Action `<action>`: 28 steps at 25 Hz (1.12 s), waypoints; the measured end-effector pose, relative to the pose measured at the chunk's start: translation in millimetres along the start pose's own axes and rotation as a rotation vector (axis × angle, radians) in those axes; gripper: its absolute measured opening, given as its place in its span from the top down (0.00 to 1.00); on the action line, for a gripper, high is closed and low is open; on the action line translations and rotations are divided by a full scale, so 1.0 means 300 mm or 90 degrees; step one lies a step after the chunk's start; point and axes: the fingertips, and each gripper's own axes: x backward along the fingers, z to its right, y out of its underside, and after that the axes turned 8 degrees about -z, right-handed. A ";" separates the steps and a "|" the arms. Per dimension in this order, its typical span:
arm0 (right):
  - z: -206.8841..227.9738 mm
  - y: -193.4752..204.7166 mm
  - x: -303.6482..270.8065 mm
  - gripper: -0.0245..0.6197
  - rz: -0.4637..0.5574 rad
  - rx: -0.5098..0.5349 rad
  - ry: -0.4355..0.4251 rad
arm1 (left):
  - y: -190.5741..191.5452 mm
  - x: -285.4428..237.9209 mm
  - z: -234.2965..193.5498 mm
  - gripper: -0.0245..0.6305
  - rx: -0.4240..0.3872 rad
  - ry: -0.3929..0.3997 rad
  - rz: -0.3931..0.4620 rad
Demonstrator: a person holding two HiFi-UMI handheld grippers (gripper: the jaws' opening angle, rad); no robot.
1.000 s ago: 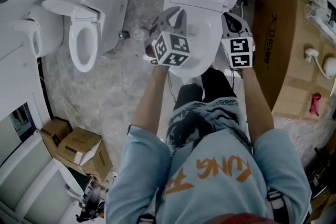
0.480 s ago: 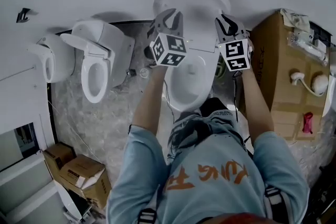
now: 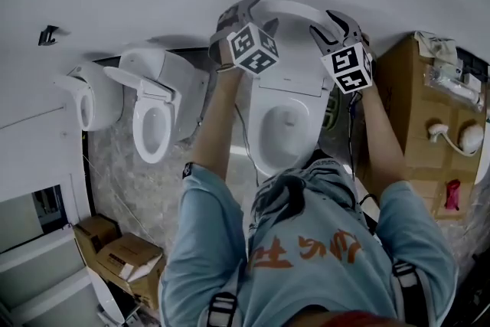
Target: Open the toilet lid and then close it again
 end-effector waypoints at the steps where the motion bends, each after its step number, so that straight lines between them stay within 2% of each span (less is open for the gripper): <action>1: 0.001 0.000 -0.019 0.59 -0.005 0.007 -0.010 | 0.002 -0.022 -0.003 0.49 -0.014 0.011 -0.008; 8: 0.024 0.008 -0.109 0.60 -0.022 0.012 -0.034 | 0.021 -0.125 -0.012 0.52 -0.005 0.066 -0.012; 11: 0.014 0.018 -0.112 0.67 -0.013 0.005 -0.027 | 0.029 -0.124 -0.004 0.54 -0.007 0.063 -0.004; 12: 0.011 0.018 -0.105 0.71 -0.004 0.003 -0.023 | 0.033 -0.117 0.003 0.54 -0.022 0.056 -0.008; 16: -0.015 0.028 -0.069 0.71 -0.006 0.024 -0.041 | 0.058 -0.091 0.047 0.56 -0.125 0.036 -0.042; 20: -0.057 0.032 -0.028 0.70 -0.012 0.041 -0.044 | 0.062 -0.034 0.066 0.61 -0.093 0.051 -0.022; 25: -0.149 0.042 0.063 0.70 -0.011 0.068 -0.048 | 0.105 0.071 0.133 0.65 -0.140 0.032 -0.030; 28: -0.211 0.042 0.117 0.69 -0.009 0.087 -0.043 | 0.134 0.140 0.170 0.67 -0.143 0.028 -0.028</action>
